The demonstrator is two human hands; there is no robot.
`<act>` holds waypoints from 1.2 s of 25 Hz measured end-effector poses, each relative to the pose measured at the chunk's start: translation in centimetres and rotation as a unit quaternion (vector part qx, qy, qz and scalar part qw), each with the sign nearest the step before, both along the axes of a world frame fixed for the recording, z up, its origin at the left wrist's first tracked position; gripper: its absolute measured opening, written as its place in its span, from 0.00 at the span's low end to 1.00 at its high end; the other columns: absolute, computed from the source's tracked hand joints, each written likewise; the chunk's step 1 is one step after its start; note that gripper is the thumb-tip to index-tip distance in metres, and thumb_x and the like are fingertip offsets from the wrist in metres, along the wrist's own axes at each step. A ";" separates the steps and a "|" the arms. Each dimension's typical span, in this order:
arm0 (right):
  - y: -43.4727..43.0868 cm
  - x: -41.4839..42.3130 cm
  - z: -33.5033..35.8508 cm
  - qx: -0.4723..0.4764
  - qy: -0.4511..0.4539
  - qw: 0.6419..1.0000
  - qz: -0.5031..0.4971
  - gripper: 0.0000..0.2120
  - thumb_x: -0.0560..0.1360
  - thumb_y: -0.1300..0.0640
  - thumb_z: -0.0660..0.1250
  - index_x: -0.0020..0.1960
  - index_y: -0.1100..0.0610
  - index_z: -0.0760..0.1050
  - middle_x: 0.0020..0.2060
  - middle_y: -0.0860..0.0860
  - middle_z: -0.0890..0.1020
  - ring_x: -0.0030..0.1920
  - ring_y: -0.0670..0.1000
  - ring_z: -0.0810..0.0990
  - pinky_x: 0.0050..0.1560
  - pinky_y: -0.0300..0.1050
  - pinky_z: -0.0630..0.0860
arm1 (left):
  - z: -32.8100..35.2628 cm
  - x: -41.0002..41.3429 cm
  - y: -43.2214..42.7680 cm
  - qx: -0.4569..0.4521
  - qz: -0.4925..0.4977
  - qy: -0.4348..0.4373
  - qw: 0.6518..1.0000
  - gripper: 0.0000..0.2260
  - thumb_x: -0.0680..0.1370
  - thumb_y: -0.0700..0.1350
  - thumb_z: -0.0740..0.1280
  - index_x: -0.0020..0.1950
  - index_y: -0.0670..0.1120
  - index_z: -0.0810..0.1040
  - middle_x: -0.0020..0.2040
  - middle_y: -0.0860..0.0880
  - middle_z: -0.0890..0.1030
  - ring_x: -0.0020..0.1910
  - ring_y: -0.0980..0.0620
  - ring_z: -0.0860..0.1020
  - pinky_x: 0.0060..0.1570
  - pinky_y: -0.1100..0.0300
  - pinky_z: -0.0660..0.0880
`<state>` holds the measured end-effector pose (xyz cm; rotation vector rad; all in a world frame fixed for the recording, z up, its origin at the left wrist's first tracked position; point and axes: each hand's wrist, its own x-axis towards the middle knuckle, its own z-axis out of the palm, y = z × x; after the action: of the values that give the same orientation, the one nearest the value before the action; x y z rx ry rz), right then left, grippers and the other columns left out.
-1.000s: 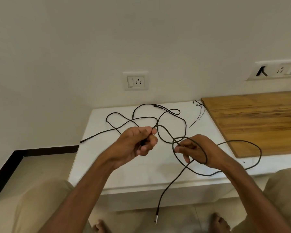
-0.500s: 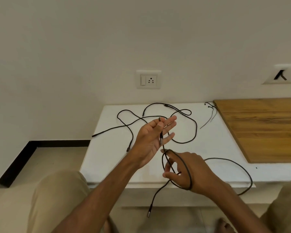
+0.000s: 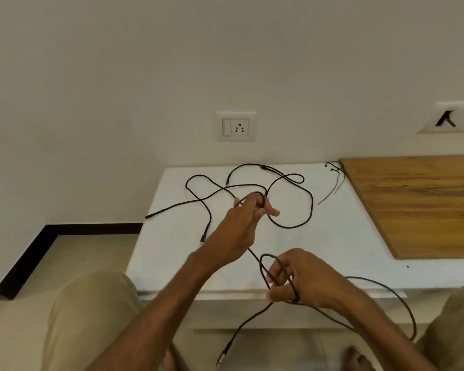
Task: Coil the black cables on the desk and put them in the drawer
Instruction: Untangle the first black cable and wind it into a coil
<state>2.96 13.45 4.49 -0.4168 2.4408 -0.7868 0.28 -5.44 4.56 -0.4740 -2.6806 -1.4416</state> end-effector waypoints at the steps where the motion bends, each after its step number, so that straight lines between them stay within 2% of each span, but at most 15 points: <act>1: 0.0 0.0 -0.1 0.010 0.016 1.000 -0.018 0.09 0.67 0.45 0.79 0.42 0.44 0.80 0.40 0.43 0.86 0.44 0.44 0.84 0.52 0.44 0.81 | 0.0 -0.2 -0.3 -0.012 0.007 0.003 1.000 0.07 0.87 0.43 0.53 0.57 0.51 0.69 0.58 0.55 0.85 0.60 0.76 0.72 0.77 0.46 0.57; 3: 0.1 -0.1 -0.3 0.011 0.086 0.994 -0.068 0.05 0.74 0.48 0.75 0.42 0.45 0.79 0.40 0.42 0.85 0.43 0.43 0.84 0.52 0.46 0.82 | -0.4 -0.5 -0.7 -0.052 0.011 -0.001 0.999 0.07 0.87 0.42 0.53 0.58 0.48 0.70 0.54 0.56 0.86 0.55 0.72 0.76 0.78 0.42 0.51; 6: 0.2 -0.5 -0.3 -0.052 0.159 0.978 -0.124 0.06 0.80 0.51 0.67 0.45 0.43 0.75 0.35 0.37 0.85 0.39 0.41 0.84 0.46 0.46 0.82 | -0.9 -0.6 -0.7 -0.095 -0.003 -0.040 0.995 0.09 0.86 0.43 0.53 0.59 0.50 0.73 0.44 0.56 0.87 0.54 0.64 0.80 0.78 0.39 0.44; 8: 0.5 -0.9 -0.3 -0.104 0.143 0.974 -0.140 0.05 0.81 0.52 0.66 0.47 0.44 0.75 0.35 0.37 0.86 0.39 0.42 0.85 0.45 0.48 0.83 | -0.8 -0.4 -0.7 -0.090 -0.016 -0.069 0.993 0.10 0.86 0.43 0.55 0.58 0.50 0.75 0.38 0.57 0.85 0.51 0.65 0.81 0.78 0.39 0.44; 11: 0.5 -1.4 0.1 -0.179 0.082 0.969 -0.151 0.02 0.80 0.51 0.69 0.49 0.48 0.78 0.32 0.46 0.86 0.34 0.43 0.84 0.42 0.47 0.81 | 0.0 -0.3 -1.2 -0.070 -0.034 -0.078 0.994 0.11 0.86 0.43 0.56 0.57 0.49 0.78 0.33 0.55 0.83 0.49 0.64 0.83 0.77 0.46 0.48; 13: 0.4 -1.8 0.5 -0.213 0.034 0.963 -0.160 0.08 0.77 0.48 0.73 0.48 0.52 0.80 0.27 0.49 0.83 0.27 0.44 0.77 0.35 0.41 0.75 | 0.7 -0.2 -1.7 -0.072 -0.047 -0.067 0.994 0.11 0.86 0.44 0.57 0.54 0.50 0.80 0.35 0.54 0.84 0.50 0.64 0.83 0.71 0.54 0.61; 15: 0.6 -2.5 0.8 -0.222 -0.033 0.959 -0.174 0.13 0.74 0.46 0.75 0.44 0.56 0.81 0.23 0.50 0.77 0.23 0.44 0.70 0.27 0.36 0.69 | 1.0 -0.2 -2.3 -0.071 -0.064 -0.070 0.993 0.15 0.85 0.46 0.60 0.44 0.52 0.82 0.41 0.55 0.85 0.55 0.63 0.81 0.61 0.56 0.72; 18: 1.5 -3.2 1.0 -0.184 -0.092 0.967 -0.149 0.21 0.65 0.37 0.75 0.37 0.56 0.81 0.22 0.49 0.74 0.21 0.44 0.66 0.23 0.34 0.64 | 1.3 -0.1 -2.8 -0.077 -0.093 -0.086 0.989 0.17 0.84 0.50 0.64 0.37 0.48 0.83 0.52 0.62 0.83 0.62 0.62 0.78 0.62 0.55 0.72; 20: 2.0 -3.6 1.0 -0.167 -0.092 0.972 -0.136 0.23 0.64 0.35 0.75 0.35 0.57 0.81 0.23 0.48 0.74 0.22 0.45 0.66 0.24 0.35 0.63 | 1.5 -0.1 -2.9 -0.068 -0.117 -0.102 0.985 0.16 0.83 0.50 0.66 0.38 0.47 0.85 0.56 0.62 0.83 0.63 0.62 0.78 0.65 0.56 0.70; 23: 2.3 -3.6 1.0 -0.202 -0.104 0.966 -0.127 0.17 0.75 0.44 0.73 0.31 0.51 0.77 0.27 0.48 0.75 0.25 0.45 0.66 0.27 0.36 0.61 | 1.7 -0.1 -2.7 -0.074 -0.141 -0.104 0.982 0.13 0.81 0.49 0.69 0.40 0.47 0.86 0.60 0.57 0.84 0.61 0.61 0.80 0.66 0.57 0.70; 25: 2.3 -3.5 1.1 -0.248 -0.136 0.951 -0.124 0.12 0.78 0.51 0.71 0.37 0.53 0.81 0.32 0.50 0.80 0.26 0.45 0.66 0.29 0.37 0.60 | 1.8 0.0 -2.6 -0.080 -0.132 -0.091 0.984 0.12 0.81 0.48 0.68 0.40 0.52 0.85 0.58 0.56 0.85 0.58 0.60 0.81 0.65 0.58 0.71; 27: 2.3 -3.3 1.2 -0.265 -0.155 0.944 -0.118 0.05 0.78 0.55 0.71 0.46 0.55 0.85 0.41 0.51 0.87 0.28 0.45 0.67 0.29 0.36 0.62 | 1.9 0.0 -2.7 -0.091 -0.117 -0.071 0.986 0.12 0.82 0.48 0.67 0.40 0.60 0.81 0.51 0.54 0.87 0.56 0.59 0.82 0.62 0.58 0.73; 30: 2.3 -3.3 1.3 -0.282 -0.155 0.938 -0.126 0.07 0.78 0.54 0.71 0.53 0.54 0.86 0.48 0.54 0.88 0.31 0.46 0.69 0.29 0.36 0.64 | 1.6 0.0 -2.8 -0.103 -0.094 -0.064 0.988 0.11 0.83 0.46 0.66 0.42 0.57 0.80 0.44 0.54 0.87 0.53 0.60 0.82 0.58 0.61 0.73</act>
<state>-0.35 15.76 5.78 -0.1623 1.9655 -1.5474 0.29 -8.20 6.14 -0.6882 -2.9745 -1.2818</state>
